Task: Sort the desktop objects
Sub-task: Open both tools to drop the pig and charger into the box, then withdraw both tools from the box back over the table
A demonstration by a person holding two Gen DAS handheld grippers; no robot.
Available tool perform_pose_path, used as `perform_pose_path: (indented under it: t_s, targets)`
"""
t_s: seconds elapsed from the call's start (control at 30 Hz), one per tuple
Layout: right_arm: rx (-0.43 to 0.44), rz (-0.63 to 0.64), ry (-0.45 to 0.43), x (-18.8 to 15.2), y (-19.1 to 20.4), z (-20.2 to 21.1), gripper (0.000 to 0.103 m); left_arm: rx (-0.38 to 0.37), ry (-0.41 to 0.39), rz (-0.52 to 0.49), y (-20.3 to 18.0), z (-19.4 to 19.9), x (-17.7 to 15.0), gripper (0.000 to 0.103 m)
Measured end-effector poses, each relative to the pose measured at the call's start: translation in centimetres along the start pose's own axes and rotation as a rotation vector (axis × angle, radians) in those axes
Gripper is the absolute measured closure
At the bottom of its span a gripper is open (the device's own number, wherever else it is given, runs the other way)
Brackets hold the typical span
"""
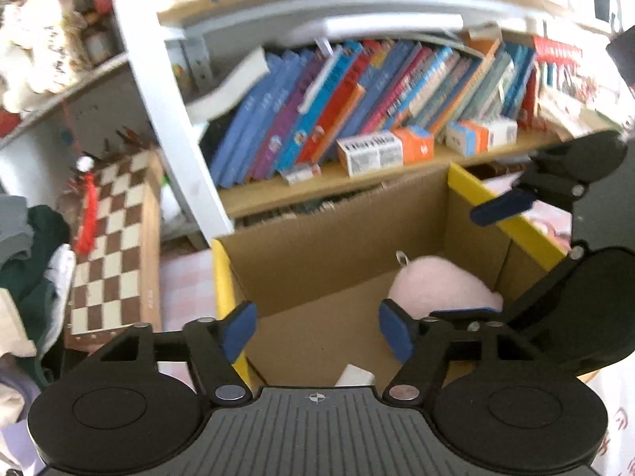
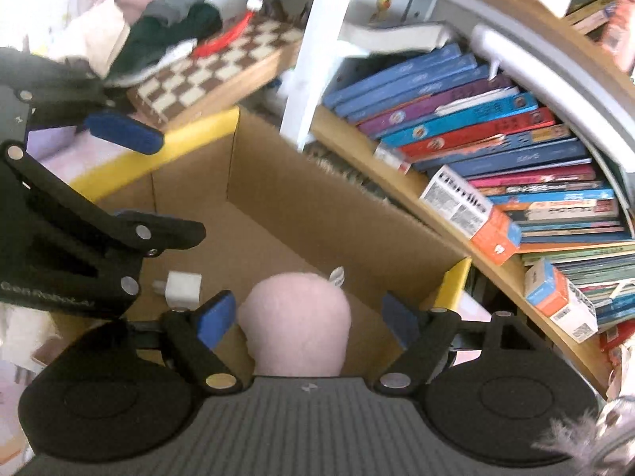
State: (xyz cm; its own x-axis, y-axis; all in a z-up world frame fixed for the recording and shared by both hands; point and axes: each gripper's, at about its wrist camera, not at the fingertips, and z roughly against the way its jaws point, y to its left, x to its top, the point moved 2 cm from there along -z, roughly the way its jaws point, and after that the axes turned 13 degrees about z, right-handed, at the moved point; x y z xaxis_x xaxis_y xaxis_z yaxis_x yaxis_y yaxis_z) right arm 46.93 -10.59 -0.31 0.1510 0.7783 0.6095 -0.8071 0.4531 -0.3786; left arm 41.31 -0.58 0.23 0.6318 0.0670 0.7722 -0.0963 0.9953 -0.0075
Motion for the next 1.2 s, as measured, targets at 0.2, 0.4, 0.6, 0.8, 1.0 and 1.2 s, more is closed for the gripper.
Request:
perform_pose_path:
  t_s: [0.2, 0.4, 0.6, 0.8, 1.0, 1.2]
  targets:
    - [-0.064, -0.074, -0.098, -0.3, -0.4, 3.3, 0.017, 0.005, -0.076, 0.08, 0.9, 3.2, 0.0, 0.019]
    - [-0.126, -0.213, -0.188, -1.1, -0.9, 6.9, 0.012, 0.003, -0.14, 0.087, 1.2, 7.0, -0.9, 0.014]
    - [-0.173, -0.305, -0.243, -2.4, 0.3, 10.3, 0.008, 0.006, -0.173, 0.114, 2.1, 10.1, -2.8, 0.011]
    - [-0.263, -0.373, -0.251, -4.5, 3.0, 12.8, 0.005, 0.018, -0.188, 0.14, 3.3, 12.7, -5.4, 0.007]
    - [-0.344, -0.446, -0.225, -7.1, 6.3, 14.9, 0.004, 0.021, -0.188, 0.145, 4.4, 15.0, -8.3, 0.007]
    - [-0.392, -0.504, -0.188, -9.1, 9.8, 17.2, 0.003, 0.005, -0.148, 0.182, 5.8, 16.7, -11.3, 0.007]
